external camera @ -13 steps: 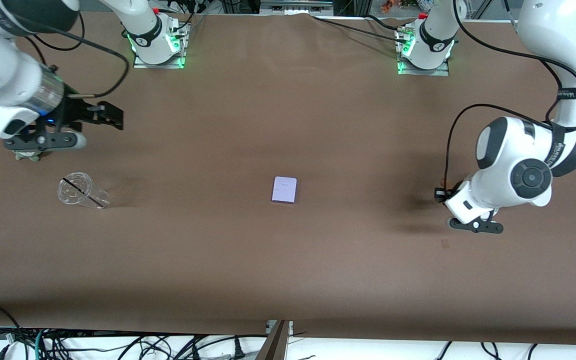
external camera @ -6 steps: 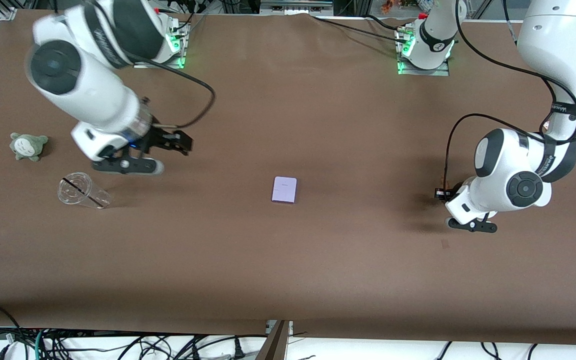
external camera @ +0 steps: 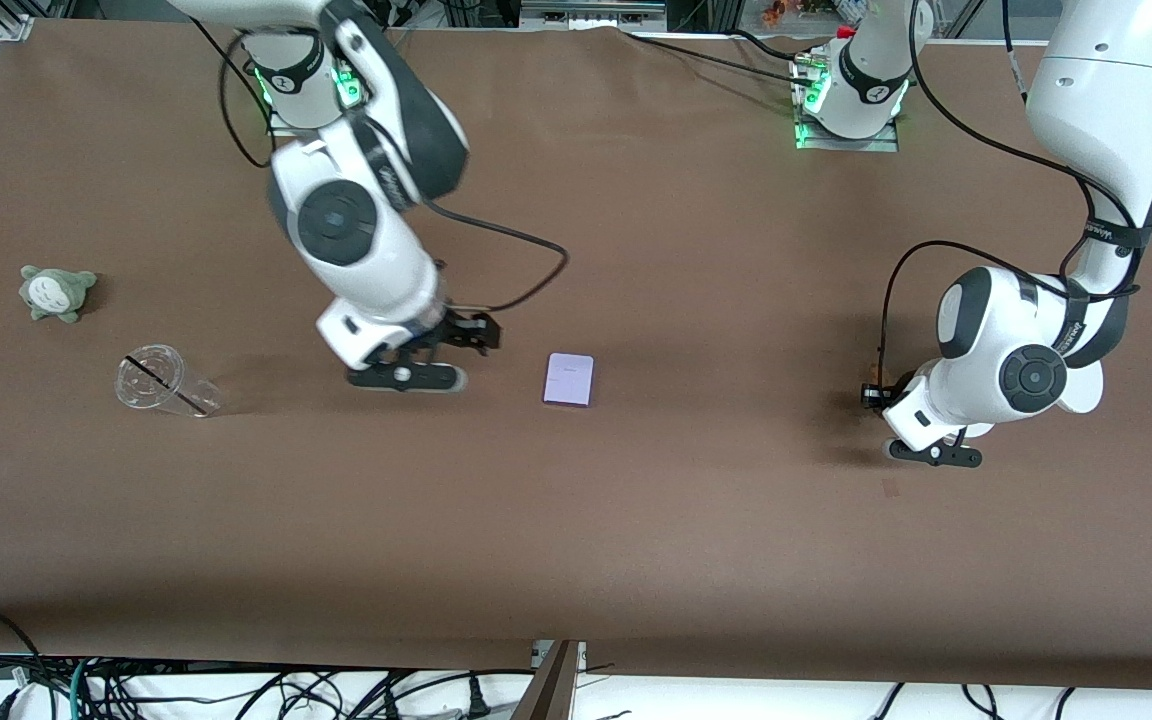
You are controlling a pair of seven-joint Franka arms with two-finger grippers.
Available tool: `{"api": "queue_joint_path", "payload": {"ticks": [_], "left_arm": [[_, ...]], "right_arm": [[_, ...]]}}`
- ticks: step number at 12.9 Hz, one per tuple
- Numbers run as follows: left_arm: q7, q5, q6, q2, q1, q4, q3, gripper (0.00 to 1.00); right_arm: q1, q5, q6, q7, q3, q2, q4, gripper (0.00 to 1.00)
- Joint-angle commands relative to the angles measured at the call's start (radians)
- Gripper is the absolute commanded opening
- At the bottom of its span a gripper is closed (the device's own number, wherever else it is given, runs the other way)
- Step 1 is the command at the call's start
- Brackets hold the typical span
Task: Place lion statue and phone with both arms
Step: 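Carry the lion toward the lamp while the right gripper reaches the phone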
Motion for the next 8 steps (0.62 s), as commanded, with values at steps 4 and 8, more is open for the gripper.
{"api": "queue_joint_path", "payload": {"ticks": [4, 8], "left_arm": [[0.016, 0.016, 0.053, 0.008, 0.018, -0.029, -0.011, 0.27], [0.008, 0.016, -0.040, -0.059, 0.015, -0.012, -0.016, 1.00]], "right_arm": [[0.093, 0.007, 0.134, 0.125, -0.011, 0.252, 0.188, 1.00], [0.110, 0.010, 0.252, 0.128, -0.009, 0.336, 0.191, 1.00]]}}
